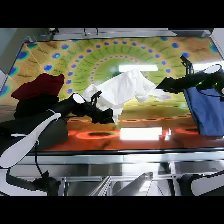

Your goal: Fold the shirts.

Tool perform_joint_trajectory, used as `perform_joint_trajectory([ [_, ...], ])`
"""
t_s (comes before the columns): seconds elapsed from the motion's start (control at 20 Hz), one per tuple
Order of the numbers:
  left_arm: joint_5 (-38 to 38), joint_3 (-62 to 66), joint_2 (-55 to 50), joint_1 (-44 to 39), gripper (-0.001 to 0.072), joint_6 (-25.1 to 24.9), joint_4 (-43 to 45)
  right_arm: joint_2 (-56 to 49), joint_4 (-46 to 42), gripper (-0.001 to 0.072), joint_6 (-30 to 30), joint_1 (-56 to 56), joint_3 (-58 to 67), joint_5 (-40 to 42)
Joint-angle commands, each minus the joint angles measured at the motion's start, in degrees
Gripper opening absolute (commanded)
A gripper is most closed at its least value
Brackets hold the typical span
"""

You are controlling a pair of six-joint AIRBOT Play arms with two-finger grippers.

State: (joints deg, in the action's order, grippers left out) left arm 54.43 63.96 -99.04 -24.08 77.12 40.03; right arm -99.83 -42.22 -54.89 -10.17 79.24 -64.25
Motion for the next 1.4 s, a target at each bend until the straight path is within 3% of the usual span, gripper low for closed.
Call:
perform_joint_trajectory([
  [0.0,4.4,4.6,-1.0,0.0,0.0005,0.9,3.9,-1.7,0.0,0.0666,1.6,4.5,0.0,2.4],
  [0.25,5.8,1.2,2.9,2.3,0.0011,0.9,4.0,-5.2,0.0,0.0659,3.0,12.3,0.1,5.9],
  [0.3,5.9,0.6,4.3,2.9,0.0012,0.9,4.0,-5.4,0.0,0.0533,3.1,13.4,0.1,6.8],
  [0.4,5.8,-1.1,7.4,4.4,0.0012,0.7,4.0,-5.3,0.4,0.0085,4.6,14.7,0.6,7.0],
  [0.45,5.9,-2.4,8.8,5.2,0.0013,0.3,4.0,-5.1,1.6,0.0016,4.8,14.9,1.2,6.1],
  [0.65,8.0,-9.0,14.8,9.0,0.0013,0.3,7.1,-2.0,10.5,0.0014,7.5,14.5,6.8,4.4],
  [1.0,9.5,-23.3,26.2,17.6,0.0013,0.2,8.5,-2.2,12.9,0.0014,5.4,9.2,20.3,37.8],
  [1.25,10.7,-26.1,31.6,27.9,0.0013,-1.2,8.5,-5.8,12.9,0.0016,5.4,5.5,20.3,38.9],
  [1.3,11.0,-26.1,32.6,29.8,0.0013,-1.4,8.5,-6.6,12.9,0.0094,5.4,4.6,20.3,37.1],
  [1.35,11.0,-26.1,33.5,31.6,0.0013,-2.2,8.5,-7.0,12.9,0.042,5.4,3.7,20.3,34.8],
])
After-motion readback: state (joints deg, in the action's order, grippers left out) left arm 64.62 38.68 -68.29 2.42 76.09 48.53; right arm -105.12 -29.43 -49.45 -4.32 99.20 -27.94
